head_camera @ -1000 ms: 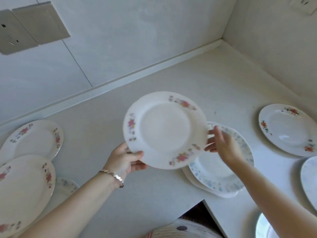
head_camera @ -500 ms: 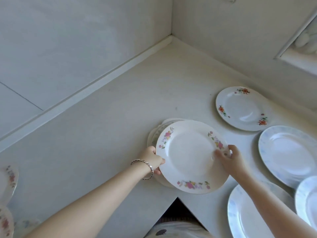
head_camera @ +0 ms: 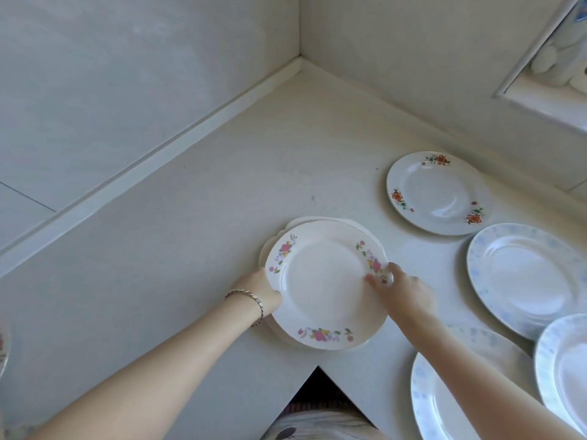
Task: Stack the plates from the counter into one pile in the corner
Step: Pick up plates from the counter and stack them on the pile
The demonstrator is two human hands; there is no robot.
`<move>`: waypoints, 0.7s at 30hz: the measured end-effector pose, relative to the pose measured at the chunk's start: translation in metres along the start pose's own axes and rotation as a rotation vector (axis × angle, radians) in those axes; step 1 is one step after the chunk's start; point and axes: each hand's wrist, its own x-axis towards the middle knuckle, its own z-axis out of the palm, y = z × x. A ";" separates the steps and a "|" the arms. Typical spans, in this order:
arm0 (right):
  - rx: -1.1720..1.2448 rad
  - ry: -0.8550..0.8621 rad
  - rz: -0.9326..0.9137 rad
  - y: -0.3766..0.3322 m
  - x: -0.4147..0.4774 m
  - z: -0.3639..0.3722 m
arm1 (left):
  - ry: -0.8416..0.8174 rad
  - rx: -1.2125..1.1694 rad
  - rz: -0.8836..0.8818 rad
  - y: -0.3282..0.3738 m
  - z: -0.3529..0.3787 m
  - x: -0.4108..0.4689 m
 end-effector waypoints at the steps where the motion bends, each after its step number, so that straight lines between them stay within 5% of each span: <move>1: -0.030 0.012 -0.010 -0.001 0.002 0.000 | 0.015 0.036 -0.011 -0.001 0.001 0.001; 4: 0.061 0.036 -0.032 -0.004 0.006 0.006 | 0.124 -0.044 -0.064 -0.005 0.009 0.005; 7: 0.387 0.069 -0.080 -0.011 0.005 0.018 | 0.253 -0.420 -0.003 -0.003 0.023 0.013; 12: 0.620 0.061 -0.078 -0.019 0.008 0.024 | 0.246 -0.666 0.032 0.009 0.031 0.025; 15: 0.881 0.095 0.130 -0.007 0.029 0.007 | 0.244 -0.566 -0.009 0.009 0.029 0.035; 18: 1.480 0.079 0.629 0.017 0.071 -0.018 | 0.252 -0.466 0.002 0.010 0.025 0.043; 21: 1.722 0.063 0.722 0.041 0.113 -0.031 | 0.271 -0.414 -0.027 0.017 0.020 0.045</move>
